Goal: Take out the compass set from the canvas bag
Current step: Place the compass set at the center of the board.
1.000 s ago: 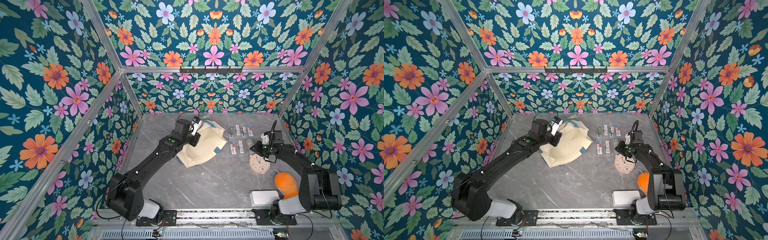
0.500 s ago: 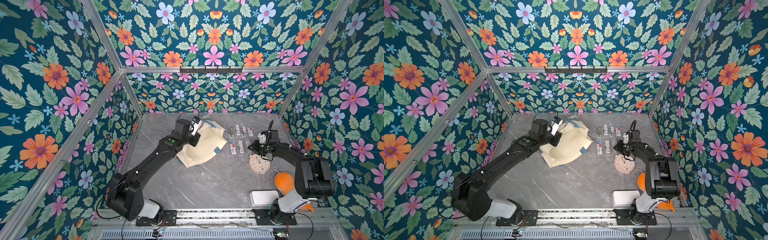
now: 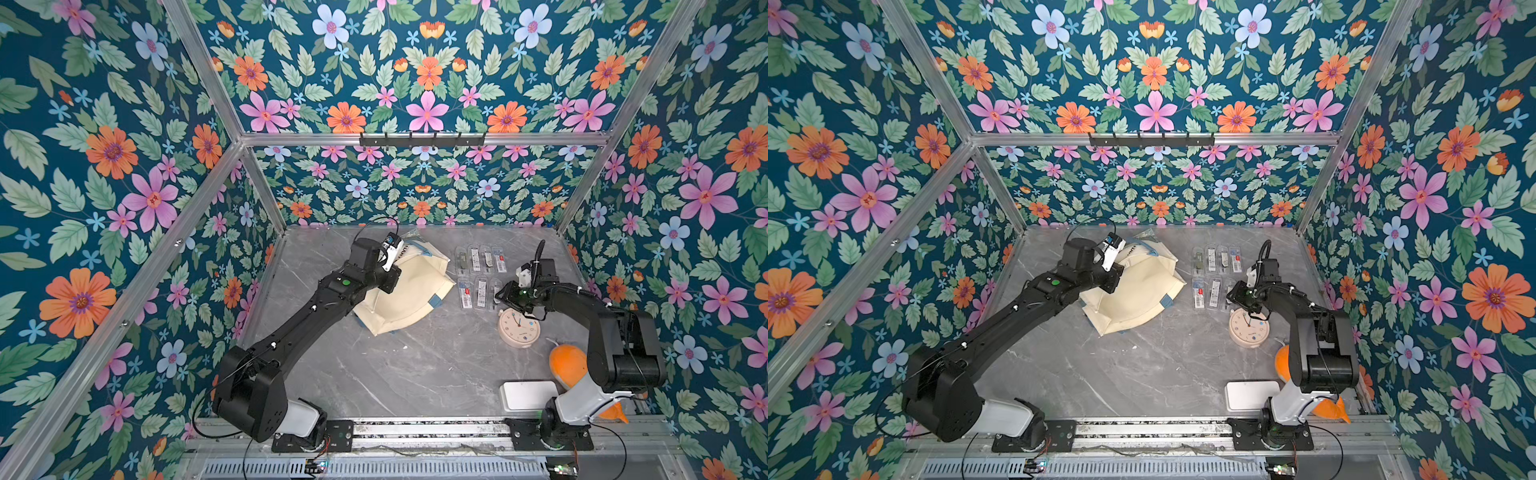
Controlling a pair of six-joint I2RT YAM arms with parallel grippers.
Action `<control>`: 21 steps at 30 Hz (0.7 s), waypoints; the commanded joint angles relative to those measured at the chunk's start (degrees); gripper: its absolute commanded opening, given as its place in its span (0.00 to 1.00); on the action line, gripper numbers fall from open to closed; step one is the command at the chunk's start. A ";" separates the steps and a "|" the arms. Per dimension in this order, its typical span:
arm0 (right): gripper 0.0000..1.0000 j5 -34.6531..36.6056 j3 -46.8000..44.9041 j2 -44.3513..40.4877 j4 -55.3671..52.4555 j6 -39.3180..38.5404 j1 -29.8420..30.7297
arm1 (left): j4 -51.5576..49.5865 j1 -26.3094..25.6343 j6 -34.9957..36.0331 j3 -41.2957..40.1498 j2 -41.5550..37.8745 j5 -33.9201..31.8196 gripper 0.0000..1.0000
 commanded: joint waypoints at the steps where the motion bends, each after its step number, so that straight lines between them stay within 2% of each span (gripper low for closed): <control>1: 0.42 2.11 0.88 0.07 -1.62 -1.07 0.02 | 1.13 0.07 -0.09 -0.13 -0.50 0.79 0.00; 10: 0.48 2.31 4.30 5.53 -1.10 -1.29 0.07 | 1.19 0.07 -0.05 -0.05 -0.50 0.88 0.00; 21: 0.49 0.00 8.91 10.83 -1.09 -0.63 0.11 | 1.17 0.07 -0.05 -0.13 -0.32 0.97 0.00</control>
